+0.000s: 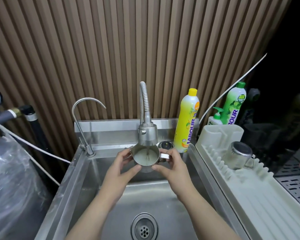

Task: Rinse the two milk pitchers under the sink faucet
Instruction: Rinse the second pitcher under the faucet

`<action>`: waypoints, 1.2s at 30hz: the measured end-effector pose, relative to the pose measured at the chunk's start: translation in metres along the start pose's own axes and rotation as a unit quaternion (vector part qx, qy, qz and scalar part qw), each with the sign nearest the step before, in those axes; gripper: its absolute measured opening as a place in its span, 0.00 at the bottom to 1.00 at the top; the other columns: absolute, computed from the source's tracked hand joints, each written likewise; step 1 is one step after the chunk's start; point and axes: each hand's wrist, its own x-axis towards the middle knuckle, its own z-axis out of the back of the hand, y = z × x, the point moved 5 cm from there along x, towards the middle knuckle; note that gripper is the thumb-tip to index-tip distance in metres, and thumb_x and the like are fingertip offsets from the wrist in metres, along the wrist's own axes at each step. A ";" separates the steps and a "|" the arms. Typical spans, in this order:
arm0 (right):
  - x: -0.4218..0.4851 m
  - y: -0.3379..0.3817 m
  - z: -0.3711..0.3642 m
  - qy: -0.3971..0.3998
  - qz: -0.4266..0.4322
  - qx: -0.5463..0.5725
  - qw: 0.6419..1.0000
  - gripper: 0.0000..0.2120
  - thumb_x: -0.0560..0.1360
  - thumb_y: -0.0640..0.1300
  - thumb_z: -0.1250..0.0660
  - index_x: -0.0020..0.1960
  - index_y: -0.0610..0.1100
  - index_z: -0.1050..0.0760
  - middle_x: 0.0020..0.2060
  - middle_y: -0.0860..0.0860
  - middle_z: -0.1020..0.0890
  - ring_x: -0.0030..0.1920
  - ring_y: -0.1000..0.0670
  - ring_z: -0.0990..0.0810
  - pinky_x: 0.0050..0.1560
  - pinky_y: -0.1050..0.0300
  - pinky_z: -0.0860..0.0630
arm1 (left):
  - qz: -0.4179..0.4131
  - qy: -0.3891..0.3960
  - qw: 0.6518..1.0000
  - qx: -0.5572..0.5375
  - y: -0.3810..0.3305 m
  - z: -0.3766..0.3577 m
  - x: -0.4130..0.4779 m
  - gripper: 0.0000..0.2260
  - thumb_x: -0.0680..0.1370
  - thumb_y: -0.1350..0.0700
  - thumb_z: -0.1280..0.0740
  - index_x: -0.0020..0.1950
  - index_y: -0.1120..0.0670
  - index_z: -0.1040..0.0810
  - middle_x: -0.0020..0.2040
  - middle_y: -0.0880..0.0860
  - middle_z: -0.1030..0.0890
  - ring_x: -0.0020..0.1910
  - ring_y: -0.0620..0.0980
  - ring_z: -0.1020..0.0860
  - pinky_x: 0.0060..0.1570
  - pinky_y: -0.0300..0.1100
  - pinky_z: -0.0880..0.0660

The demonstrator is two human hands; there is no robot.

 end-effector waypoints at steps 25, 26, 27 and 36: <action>0.010 -0.003 0.007 0.038 0.010 0.010 0.999 0.20 0.65 0.34 0.26 0.47 0.55 0.26 0.47 0.63 0.19 0.46 0.69 0.26 0.51 0.71 0.31 | -0.009 -0.039 0.999 0.014 0.000 -0.008 -0.003 0.22 0.67 0.53 0.27 0.57 0.36 0.25 0.59 0.40 0.20 0.62 0.42 0.24 0.62 0.41 0.30; 0.012 0.000 0.008 0.034 0.013 0.013 0.999 0.20 0.64 0.34 0.26 0.46 0.56 0.26 0.47 0.63 0.19 0.46 0.70 0.26 0.50 0.72 0.31 | -0.015 -0.038 0.999 0.015 -0.003 -0.008 0.000 0.22 0.68 0.54 0.27 0.56 0.34 0.25 0.58 0.38 0.20 0.62 0.42 0.24 0.62 0.41 0.30; 0.015 0.003 0.008 0.031 0.017 0.014 0.999 0.20 0.64 0.34 0.26 0.45 0.56 0.27 0.47 0.63 0.19 0.46 0.70 0.25 0.51 0.72 0.31 | -0.020 -0.037 0.999 0.016 -0.005 -0.008 0.003 0.22 0.69 0.56 0.27 0.55 0.33 0.25 0.57 0.37 0.20 0.62 0.42 0.24 0.63 0.42 0.31; 0.019 0.006 0.010 0.022 0.042 0.010 0.999 0.21 0.64 0.35 0.25 0.45 0.57 0.26 0.49 0.59 0.18 0.53 0.58 0.23 0.59 0.59 0.28 | -0.033 -0.035 0.999 0.007 -0.010 -0.010 0.007 0.23 0.72 0.61 0.29 0.55 0.32 0.26 0.57 0.34 0.21 0.62 0.41 0.25 0.64 0.42 0.31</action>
